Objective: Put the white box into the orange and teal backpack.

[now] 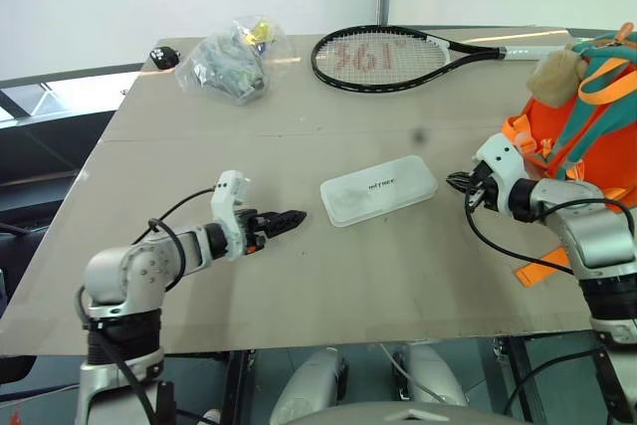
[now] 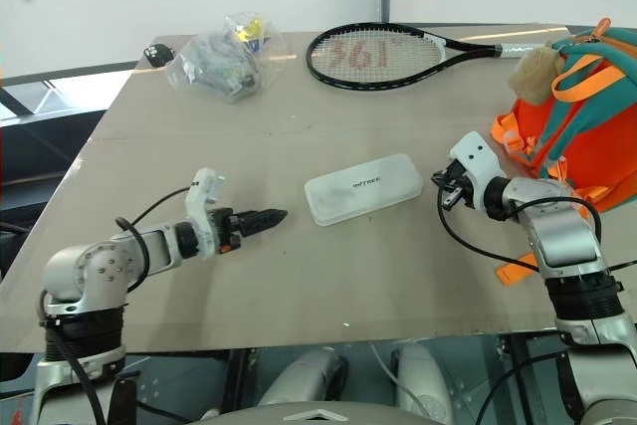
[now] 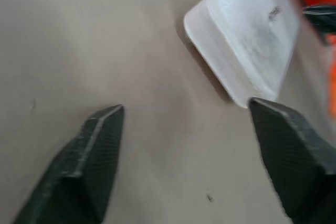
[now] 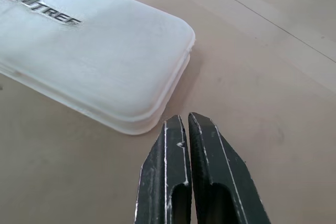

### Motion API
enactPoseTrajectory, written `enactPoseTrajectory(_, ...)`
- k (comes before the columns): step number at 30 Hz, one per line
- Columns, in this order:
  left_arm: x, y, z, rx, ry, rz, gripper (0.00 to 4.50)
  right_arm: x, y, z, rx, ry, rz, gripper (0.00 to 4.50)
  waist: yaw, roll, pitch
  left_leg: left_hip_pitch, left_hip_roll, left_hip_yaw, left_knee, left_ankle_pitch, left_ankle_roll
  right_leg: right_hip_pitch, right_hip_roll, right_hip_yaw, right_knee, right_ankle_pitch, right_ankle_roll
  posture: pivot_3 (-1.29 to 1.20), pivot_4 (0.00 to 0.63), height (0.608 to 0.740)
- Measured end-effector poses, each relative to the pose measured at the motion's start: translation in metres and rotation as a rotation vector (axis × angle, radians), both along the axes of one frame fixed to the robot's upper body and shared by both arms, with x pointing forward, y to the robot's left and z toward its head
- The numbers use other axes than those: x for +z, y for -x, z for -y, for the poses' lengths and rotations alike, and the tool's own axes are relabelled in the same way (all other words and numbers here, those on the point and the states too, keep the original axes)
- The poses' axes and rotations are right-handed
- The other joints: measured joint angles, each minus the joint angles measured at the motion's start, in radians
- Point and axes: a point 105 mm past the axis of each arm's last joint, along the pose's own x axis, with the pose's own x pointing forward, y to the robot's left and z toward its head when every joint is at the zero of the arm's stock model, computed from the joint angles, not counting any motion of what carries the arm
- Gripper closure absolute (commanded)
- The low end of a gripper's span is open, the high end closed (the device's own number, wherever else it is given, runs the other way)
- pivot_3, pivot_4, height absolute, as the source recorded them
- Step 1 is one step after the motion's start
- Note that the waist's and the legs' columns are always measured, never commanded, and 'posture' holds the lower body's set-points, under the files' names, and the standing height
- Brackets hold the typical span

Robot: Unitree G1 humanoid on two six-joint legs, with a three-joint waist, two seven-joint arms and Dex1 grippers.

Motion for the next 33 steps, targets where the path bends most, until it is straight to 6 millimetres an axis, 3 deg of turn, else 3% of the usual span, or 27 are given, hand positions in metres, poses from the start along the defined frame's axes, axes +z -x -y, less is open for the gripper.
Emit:
enactPoseTrajectory(6, 0.001, -0.006, 0.019, -0.052, 0.178, -0.115, 0.06, 0.01, -0.032, -0.008, 0.039, 0.041, 0.053, 4.5, -0.003, 0.0, 0.0, 0.0, 0.0, 0.0, 0.001, 0.0, 0.0, 0.0, 0.0, 0.0, 0.001, 0.0, 0.0, 0.0, 0.15, 0.739)
enactPoseTrajectory(11, 0.0, -0.022, 0.034, -0.064, 0.244, -0.16, 0.06, -0.007, -0.045, -0.021, 0.096, 0.104, 0.014, 4.5, -0.009, -0.001, 0.0, 0.0, 0.0, 0.0, 0.002, 0.0, 0.0, 0.0, 0.0, -0.001, 0.001, 0.0, 0.0, 0.0, 0.15, 0.739)
enactPoseTrajectory(20, -0.002, -0.036, 0.054, -0.093, 0.315, -0.168, 0.06, -0.017, -0.043, -0.04, 0.179, 0.178, 0.009, 4.5, -0.007, 0.0, 0.0, -0.001, 0.0, -0.001, 0.008, 0.0, 0.0, 0.001, 0.0, -0.001, 0.004, 0.0, 0.0, 0.0, 0.15, 0.739)
enactPoseTrajectory(25, -0.005, -0.04, 0.062, -0.094, 0.362, -0.163, 0.06, -0.022, -0.031, -0.068, 0.264, 0.164, 0.022, 4.5, -0.001, 0.0, -0.001, -0.001, 0.0, -0.002, 0.01, 0.0, 0.0, 0.002, 0.0, -0.002, 0.005, 0.0, 0.0, 0.0, 0.15, 0.739)
enactPoseTrajectory(28, -0.006, -0.039, 0.064, -0.1, 0.375, -0.16, 0.06, -0.023, -0.03, -0.07, 0.248, 0.161, 0.023, 4.5, 0.0, 0.0, -0.001, -0.001, -0.001, -0.002, 0.011, 0.0, 0.0, 0.002, -0.001, -0.002, 0.005, 0.0, 0.0, 0.0, 0.15, 0.739)
enactPoseTrajectory(31, -0.008, -0.039, 0.065, -0.094, 0.37, -0.16, 0.88, -0.023, -0.028, -0.069, 0.225, 0.141, 0.028, 4.5, -0.001, 0.0, -0.001, -0.001, -0.001, -0.002, 0.01, 0.0, 0.0, 0.002, -0.001, -0.002, 0.005, 0.0, 0.0, 0.0, 0.15, 0.739)
enactPoseTrajectory(33, -0.015, -0.037, 0.066, -0.08, 0.363, -0.177, 1.71, -0.023, -0.027, -0.065, 0.19, 0.114, 0.034, 4.5, -0.002, 0.0, -0.001, -0.001, -0.001, -0.003, 0.01, 0.0, 0.0, 0.002, 0.0, -0.002, 0.005, 0.0, 0.0, 0.0, 0.15, 0.739)
